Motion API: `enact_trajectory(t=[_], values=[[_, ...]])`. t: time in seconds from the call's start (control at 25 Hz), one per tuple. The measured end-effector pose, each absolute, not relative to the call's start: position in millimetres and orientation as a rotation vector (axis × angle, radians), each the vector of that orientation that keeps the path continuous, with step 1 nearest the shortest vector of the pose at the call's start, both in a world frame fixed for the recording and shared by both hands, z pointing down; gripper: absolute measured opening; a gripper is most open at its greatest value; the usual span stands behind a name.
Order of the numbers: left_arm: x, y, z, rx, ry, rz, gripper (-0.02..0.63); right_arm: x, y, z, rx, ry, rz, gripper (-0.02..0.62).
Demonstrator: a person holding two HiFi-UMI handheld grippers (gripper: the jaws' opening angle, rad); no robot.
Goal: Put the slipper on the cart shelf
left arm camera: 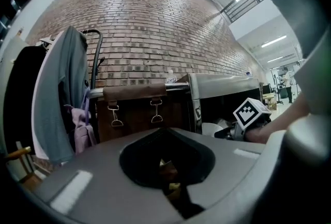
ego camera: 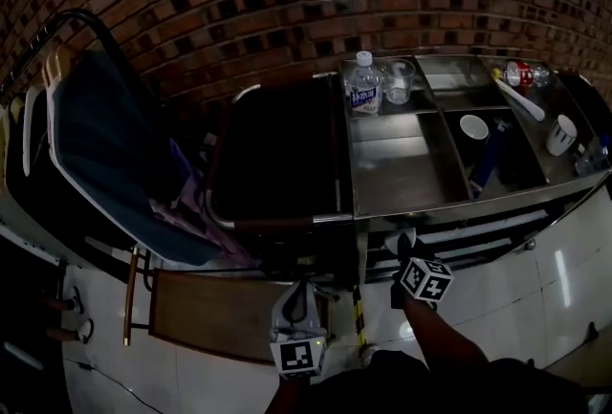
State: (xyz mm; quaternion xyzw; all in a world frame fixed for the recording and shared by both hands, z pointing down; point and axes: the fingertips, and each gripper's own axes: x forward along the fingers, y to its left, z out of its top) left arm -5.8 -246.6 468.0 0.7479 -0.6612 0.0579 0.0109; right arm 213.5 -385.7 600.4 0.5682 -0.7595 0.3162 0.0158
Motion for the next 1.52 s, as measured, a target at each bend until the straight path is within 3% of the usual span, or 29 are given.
enact_trajectory(t=[0.36,0.76,1.08,1.52], values=[[-14,-243,467,2.283,-2.114,0.189,0.015,210,-403,615,1.777,-2.273,0.912,0.053],[-8,-235,473,2.278,-2.099,0.169,0.015,212,-413,619,1.761,-2.164,0.484,0.105],[-3,-232,471,2.282,-2.091,0.167,0.015,222,-423,633,1.726,-2.040,0.374,0.224],[5,-225,464,2.307,-2.068,0.148,0.015,222,-422,609,1.759,-2.129,0.308,0.219]])
